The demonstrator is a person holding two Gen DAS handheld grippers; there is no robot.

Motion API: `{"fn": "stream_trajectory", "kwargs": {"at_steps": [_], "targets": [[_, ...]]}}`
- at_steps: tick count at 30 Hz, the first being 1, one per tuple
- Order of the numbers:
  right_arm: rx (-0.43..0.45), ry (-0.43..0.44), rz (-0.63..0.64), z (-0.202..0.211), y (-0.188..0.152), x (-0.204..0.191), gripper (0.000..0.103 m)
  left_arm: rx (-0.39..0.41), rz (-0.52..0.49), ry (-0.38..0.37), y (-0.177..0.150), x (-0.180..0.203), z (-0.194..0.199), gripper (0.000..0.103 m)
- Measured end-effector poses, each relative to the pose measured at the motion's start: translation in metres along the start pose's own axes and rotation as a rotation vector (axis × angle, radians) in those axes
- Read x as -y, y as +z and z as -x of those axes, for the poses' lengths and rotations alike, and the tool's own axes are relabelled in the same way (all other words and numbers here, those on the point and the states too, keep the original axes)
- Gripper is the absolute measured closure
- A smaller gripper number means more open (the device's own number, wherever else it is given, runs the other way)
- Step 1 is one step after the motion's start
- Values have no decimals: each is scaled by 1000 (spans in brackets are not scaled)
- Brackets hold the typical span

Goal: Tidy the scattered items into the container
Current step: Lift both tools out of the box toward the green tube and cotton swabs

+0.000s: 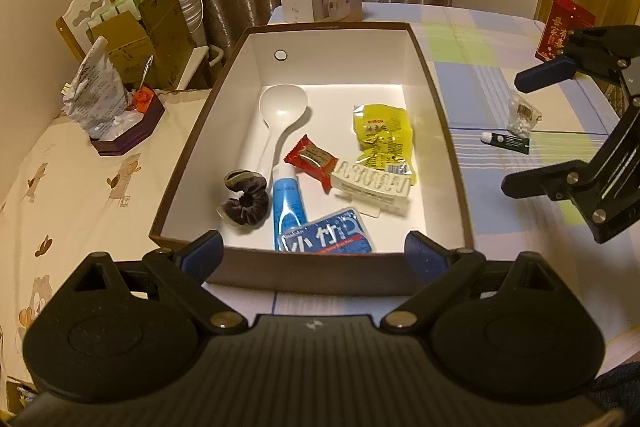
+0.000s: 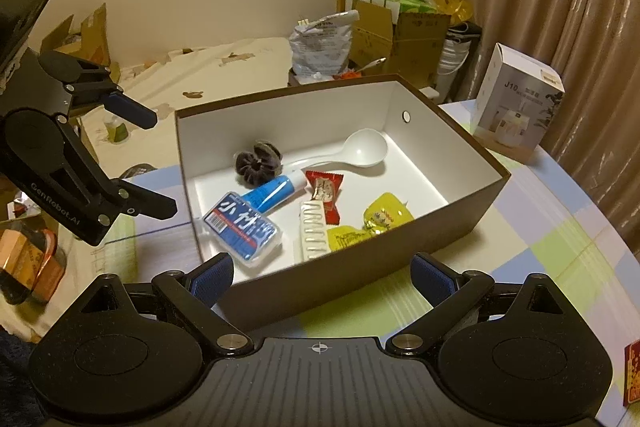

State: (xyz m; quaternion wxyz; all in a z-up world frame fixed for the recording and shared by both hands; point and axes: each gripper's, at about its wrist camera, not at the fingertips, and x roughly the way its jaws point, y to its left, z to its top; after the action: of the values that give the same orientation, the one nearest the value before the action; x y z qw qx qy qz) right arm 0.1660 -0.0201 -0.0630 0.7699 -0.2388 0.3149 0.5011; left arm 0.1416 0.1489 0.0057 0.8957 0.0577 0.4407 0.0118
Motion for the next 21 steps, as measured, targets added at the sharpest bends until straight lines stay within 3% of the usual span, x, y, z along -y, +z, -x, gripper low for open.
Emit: {"fn": "stream_trajectory", "kwargs": {"at_steps": [21], "targets": [[-4,39,-8,37,-43,-2,3,-20,43,36,-31,46,33,7]]}}
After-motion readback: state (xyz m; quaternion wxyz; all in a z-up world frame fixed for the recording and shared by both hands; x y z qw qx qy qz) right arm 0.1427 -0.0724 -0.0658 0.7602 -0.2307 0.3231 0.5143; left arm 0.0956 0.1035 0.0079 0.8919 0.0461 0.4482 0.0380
